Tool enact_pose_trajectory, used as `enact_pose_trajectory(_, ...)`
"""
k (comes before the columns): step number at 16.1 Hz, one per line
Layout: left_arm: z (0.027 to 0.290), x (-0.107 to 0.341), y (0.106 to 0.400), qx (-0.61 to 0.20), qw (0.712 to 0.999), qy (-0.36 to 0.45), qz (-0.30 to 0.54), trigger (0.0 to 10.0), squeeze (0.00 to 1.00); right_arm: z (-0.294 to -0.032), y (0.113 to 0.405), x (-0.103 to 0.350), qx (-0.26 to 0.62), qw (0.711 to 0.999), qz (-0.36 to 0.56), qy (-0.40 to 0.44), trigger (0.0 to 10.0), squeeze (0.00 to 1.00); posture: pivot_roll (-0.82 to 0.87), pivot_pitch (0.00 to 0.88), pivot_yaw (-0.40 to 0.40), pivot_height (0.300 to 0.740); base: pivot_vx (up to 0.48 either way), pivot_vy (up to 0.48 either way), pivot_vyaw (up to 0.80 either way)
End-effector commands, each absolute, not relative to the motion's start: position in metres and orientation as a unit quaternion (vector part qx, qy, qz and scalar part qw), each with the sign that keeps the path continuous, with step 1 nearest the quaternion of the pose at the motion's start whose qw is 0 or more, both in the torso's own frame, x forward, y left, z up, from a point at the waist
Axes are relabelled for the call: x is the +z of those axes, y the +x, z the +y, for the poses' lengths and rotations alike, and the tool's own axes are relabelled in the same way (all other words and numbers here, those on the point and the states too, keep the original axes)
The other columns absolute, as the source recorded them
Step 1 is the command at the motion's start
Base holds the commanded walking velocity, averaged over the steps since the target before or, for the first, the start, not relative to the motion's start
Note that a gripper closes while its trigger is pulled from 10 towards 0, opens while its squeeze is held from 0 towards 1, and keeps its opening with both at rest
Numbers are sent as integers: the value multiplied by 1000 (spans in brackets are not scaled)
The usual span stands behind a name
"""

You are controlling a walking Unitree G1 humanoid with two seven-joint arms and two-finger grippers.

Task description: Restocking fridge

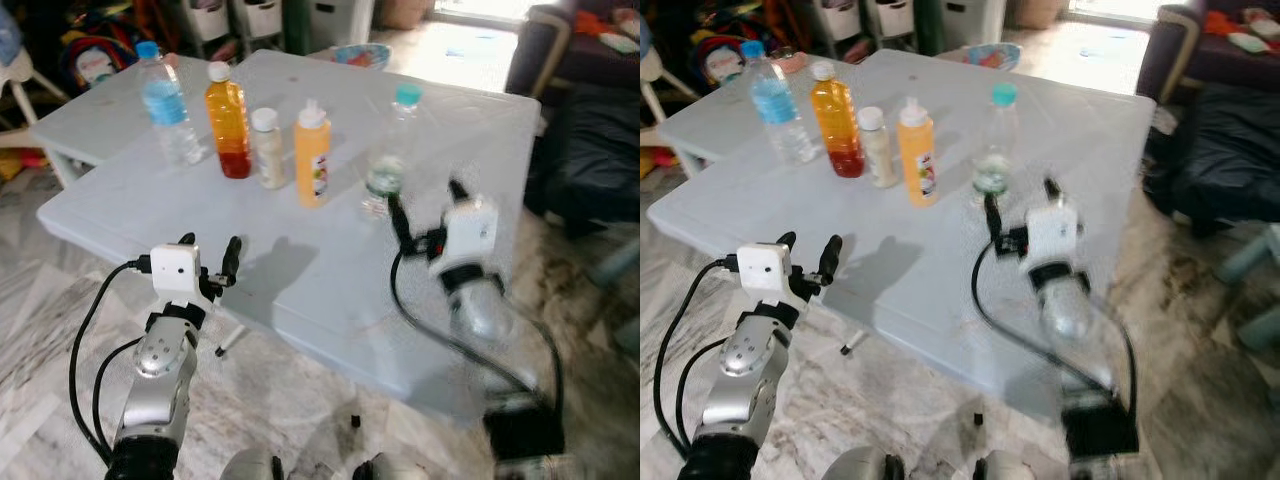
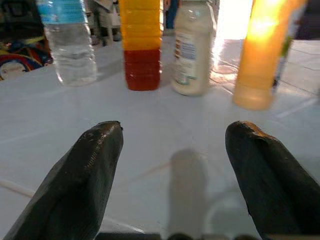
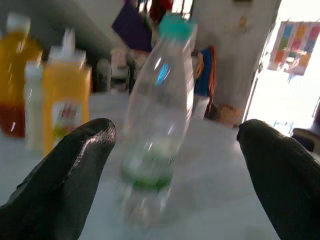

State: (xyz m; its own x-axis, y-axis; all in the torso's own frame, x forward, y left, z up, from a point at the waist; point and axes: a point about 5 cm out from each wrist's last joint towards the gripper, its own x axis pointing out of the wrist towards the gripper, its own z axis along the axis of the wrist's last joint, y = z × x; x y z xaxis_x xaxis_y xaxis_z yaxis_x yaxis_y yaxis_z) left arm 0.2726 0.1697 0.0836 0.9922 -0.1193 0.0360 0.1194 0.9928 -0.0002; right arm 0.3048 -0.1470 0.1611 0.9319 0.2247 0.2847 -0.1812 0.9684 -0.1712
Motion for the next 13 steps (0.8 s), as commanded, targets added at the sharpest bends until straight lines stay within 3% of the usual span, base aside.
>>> enact_pose_trajectory(1, 171, 85, 271, -59, 998, 8, -15, 10000, 0, -149, 315, 184, 111, 976, -178, -51, 10000, 0, -20, 95, 55, 740, 0, 0, 0)
enact_pose_trajectory(7, 173, 88, 269, -59, 998, 19, -13, 10000, 0, -124, 356, 232, 190, 958, -203, -62, 10000, 0, 21, 108, 55, 740, 0, 0, 0)
enact_pose_trajectory(13, 175, 89, 266, -56, 998, 23, -10, 10000, 0, -128, 374, 245, 150, 964, -212, -54, 10000, 0, 34, 106, 56, 740, 0, 0, 0)
